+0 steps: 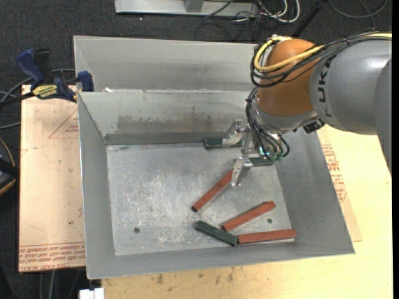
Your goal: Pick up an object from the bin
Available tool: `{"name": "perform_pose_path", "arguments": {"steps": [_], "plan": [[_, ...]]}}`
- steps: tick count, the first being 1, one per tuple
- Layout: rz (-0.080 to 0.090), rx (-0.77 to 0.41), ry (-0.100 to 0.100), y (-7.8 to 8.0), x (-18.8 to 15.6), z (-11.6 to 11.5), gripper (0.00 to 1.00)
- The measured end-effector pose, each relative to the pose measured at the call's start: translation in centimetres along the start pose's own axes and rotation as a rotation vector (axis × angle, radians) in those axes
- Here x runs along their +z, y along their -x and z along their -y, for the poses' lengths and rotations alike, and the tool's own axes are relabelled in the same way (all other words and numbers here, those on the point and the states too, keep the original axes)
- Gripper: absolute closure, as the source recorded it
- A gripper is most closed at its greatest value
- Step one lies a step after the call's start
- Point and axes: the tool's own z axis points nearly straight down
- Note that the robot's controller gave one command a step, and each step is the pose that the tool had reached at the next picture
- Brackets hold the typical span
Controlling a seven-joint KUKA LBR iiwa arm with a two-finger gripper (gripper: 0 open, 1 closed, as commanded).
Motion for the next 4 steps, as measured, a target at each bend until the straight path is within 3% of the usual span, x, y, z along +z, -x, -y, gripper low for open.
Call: {"name": "perform_pose_path", "arguments": {"steps": [1, 2, 3, 4], "plan": [[0.007, 0.000, 0.000, 0.2, -0.5, 0.0, 0.00], [0.014, -0.168, 0.000, -0.5, 5.9, -0.5, 1.00], [0.014, -0.168, 0.000, -0.5, 5.9, -0.5, 1.00], [0.013, -0.175, -0.002, -0.8, -9.0, 0.9, 1.00]]}}
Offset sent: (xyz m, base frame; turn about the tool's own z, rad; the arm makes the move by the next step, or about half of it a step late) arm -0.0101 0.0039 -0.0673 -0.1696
